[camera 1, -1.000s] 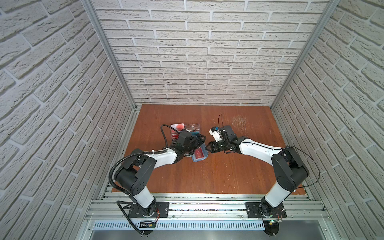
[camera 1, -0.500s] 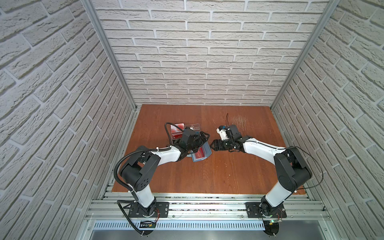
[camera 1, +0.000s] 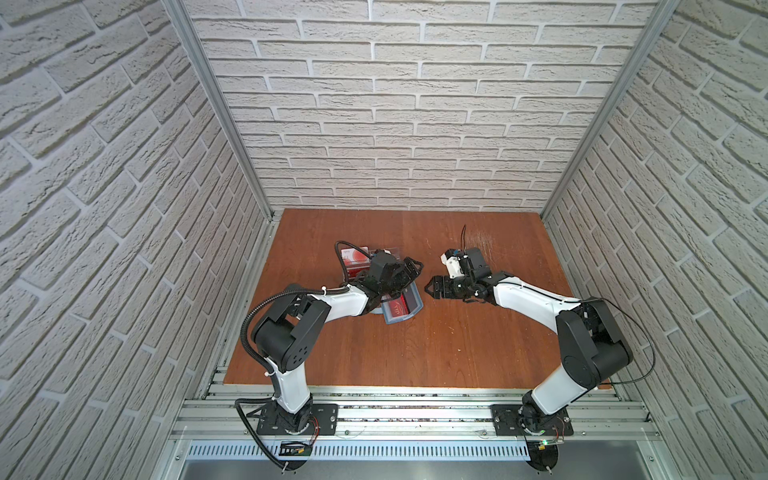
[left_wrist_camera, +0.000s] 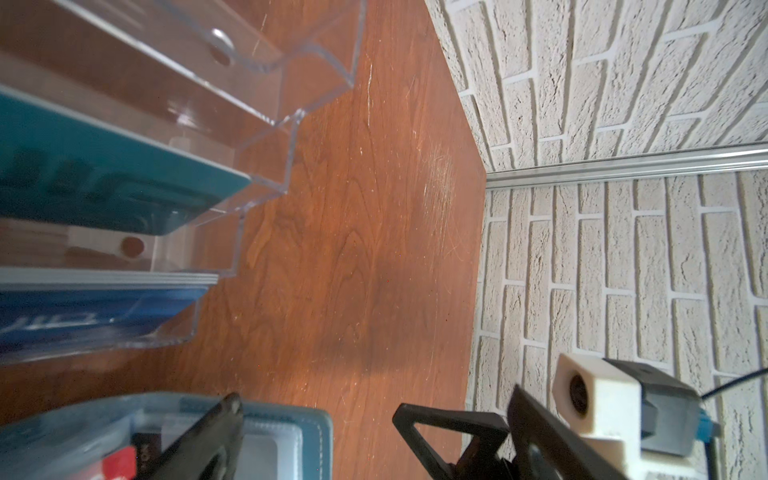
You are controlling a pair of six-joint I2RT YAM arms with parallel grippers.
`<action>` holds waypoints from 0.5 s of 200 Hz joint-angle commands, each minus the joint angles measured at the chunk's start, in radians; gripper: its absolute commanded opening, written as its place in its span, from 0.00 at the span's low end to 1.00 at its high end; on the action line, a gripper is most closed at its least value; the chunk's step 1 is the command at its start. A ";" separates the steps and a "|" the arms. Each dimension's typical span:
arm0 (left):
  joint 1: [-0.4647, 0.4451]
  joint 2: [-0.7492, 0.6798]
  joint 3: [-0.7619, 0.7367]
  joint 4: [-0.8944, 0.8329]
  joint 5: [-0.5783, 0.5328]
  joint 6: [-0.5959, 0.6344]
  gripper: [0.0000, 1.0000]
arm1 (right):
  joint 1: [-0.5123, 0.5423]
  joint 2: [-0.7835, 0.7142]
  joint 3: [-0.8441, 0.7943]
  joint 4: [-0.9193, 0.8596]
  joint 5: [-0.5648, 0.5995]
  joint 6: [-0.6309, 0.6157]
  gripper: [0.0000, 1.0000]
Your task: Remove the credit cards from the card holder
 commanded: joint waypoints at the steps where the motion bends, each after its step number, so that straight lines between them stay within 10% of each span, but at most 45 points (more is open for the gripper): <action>1: -0.003 0.012 0.034 0.027 -0.005 -0.003 0.98 | 0.004 -0.032 -0.016 0.051 -0.066 0.008 0.86; 100: 0.026 -0.001 0.004 0.032 0.003 -0.011 0.98 | 0.047 0.034 0.009 0.081 -0.163 0.017 0.86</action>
